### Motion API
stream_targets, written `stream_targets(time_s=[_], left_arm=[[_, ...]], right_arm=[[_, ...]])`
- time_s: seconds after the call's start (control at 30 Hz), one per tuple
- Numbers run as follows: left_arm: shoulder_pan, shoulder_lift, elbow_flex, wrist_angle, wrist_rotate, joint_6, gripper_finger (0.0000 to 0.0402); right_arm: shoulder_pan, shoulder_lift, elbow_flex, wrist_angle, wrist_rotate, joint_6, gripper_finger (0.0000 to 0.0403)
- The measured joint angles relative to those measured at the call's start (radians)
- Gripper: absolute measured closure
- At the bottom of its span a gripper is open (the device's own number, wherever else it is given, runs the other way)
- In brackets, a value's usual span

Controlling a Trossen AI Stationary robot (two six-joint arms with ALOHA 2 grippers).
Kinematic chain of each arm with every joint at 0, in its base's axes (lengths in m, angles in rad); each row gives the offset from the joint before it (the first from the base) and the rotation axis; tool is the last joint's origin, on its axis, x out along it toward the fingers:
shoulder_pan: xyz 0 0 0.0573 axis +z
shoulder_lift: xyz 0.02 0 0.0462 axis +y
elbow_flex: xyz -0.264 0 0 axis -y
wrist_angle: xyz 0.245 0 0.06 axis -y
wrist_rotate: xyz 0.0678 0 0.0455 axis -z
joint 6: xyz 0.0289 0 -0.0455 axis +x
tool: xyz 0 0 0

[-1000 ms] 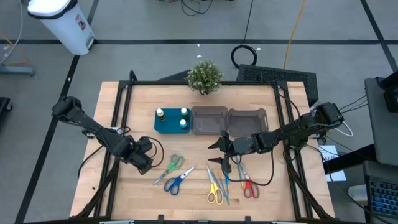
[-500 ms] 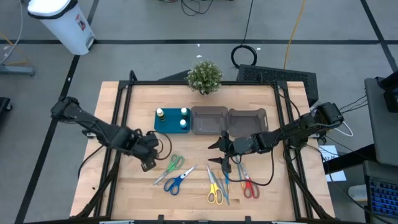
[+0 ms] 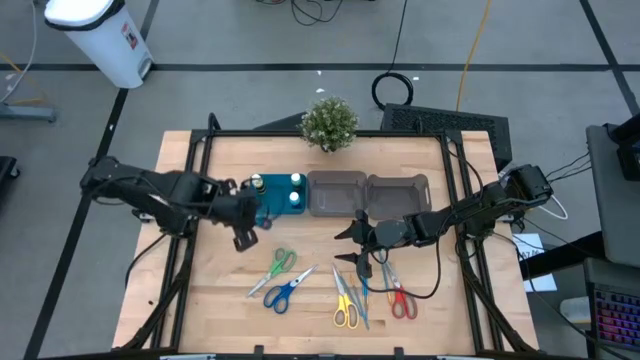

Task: Pick & Place Paint Supplies
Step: Put the blue paint bottle into the blue bin

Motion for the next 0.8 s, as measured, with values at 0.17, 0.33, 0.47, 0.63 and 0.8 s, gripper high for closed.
stream_targets(time_s=[0.17,0.33,0.47,0.63,0.8], left_arm=[[0.086,0.000,0.037,-0.021,0.005,0.068,0.0280],[0.171,0.000,0.037,-0.035,0.022,0.133,0.0280],[0.240,0.000,0.037,-0.047,0.023,0.156,0.0280],[0.315,0.001,0.037,-0.044,0.023,0.214,0.0280],[0.386,0.001,0.032,-0.034,0.069,0.265,0.0280]], right_arm=[[0.000,0.000,0.000,0.000,0.000,0.000,0.0149],[0.000,0.000,0.000,0.000,0.000,0.000,0.0149],[0.000,0.000,0.000,0.000,0.000,0.000,0.0149],[0.000,0.000,0.000,0.000,0.000,0.000,0.0149],[0.000,0.000,0.000,0.000,-0.002,0.000,0.0149]])
